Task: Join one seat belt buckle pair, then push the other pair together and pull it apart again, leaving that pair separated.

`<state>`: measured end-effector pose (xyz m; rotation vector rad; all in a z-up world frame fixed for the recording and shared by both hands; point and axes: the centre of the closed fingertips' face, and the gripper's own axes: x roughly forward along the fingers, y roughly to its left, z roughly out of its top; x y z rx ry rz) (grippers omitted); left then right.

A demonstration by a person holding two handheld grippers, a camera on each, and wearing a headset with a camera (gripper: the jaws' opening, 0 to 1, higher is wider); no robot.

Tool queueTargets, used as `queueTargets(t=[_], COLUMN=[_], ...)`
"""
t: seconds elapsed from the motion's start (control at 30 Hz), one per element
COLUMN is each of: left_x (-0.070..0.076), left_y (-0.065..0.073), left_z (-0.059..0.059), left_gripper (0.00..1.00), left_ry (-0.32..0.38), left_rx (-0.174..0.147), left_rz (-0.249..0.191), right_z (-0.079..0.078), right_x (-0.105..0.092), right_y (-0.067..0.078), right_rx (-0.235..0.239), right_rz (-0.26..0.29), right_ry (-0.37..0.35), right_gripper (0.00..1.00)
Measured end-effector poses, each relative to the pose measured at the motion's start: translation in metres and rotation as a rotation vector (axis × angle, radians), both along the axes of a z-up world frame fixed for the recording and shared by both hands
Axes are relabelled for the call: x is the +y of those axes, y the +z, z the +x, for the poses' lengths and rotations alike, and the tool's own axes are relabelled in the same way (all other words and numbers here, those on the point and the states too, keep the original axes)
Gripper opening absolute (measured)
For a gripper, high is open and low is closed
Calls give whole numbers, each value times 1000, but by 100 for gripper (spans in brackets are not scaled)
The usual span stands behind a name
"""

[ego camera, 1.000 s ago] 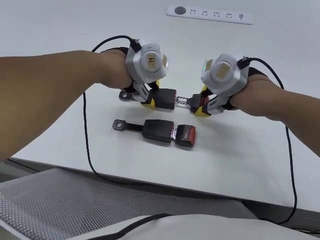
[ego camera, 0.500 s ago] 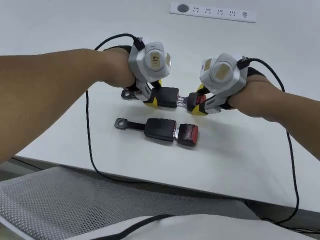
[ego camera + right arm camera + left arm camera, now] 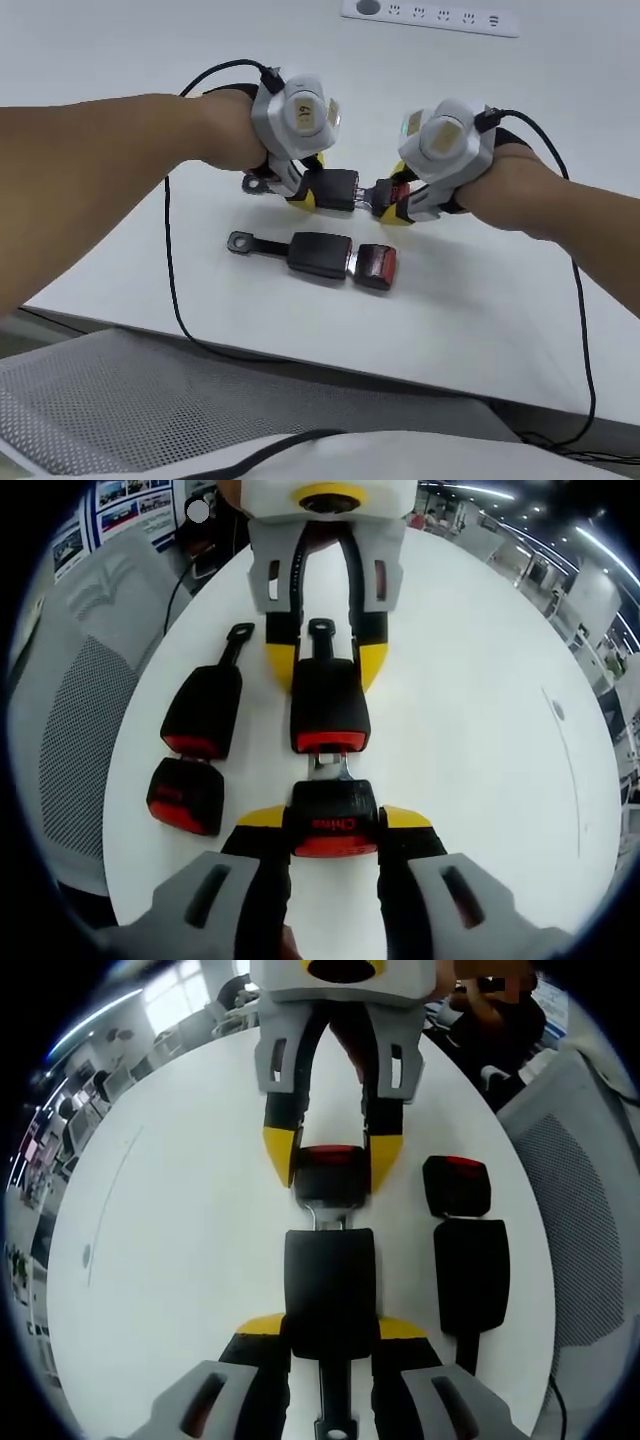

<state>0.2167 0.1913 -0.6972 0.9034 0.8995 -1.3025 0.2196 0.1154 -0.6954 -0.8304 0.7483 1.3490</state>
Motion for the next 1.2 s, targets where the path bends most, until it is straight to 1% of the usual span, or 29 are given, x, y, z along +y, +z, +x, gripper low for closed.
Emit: queueTargets(t=[0.13,0.3,0.43,0.5,0.57,0.63,0.67,0.8,1.0,1.2], left_x=[1,1,2,2,2,2,2,2,1,1], left_y=[-1,-1,-1,-1,-1,0,0,-1,1,0], left_z=[1,2,3,3,4,3,3,3,2,2], left_gripper=[30,30,30,30,30,30,30,30,30,30], left_ry=[2,1,-2,-2,3,3,3,2,7,10], left_rx=[3,8,9,9,9,7,7,6,5,3], left_rz=[4,2,5,3,-1,-1,-1,4,-3,6], right_z=[1,1,0,2,3,2,2,2,2,1], right_x=[2,4,7,12,14,16,17,15,15,15], right_y=[1,2,3,3,1,1,1,2,2,2], right_rx=[0,2,3,7,10,19,14,16,9,5], right_rz=[1,-3,5,9,2,10,8,9,-2,-3], right_ry=[2,21,30,27,23,3,8,13,15,14], right_gripper=[31,31,31,31,31,31,31,31,31,32])
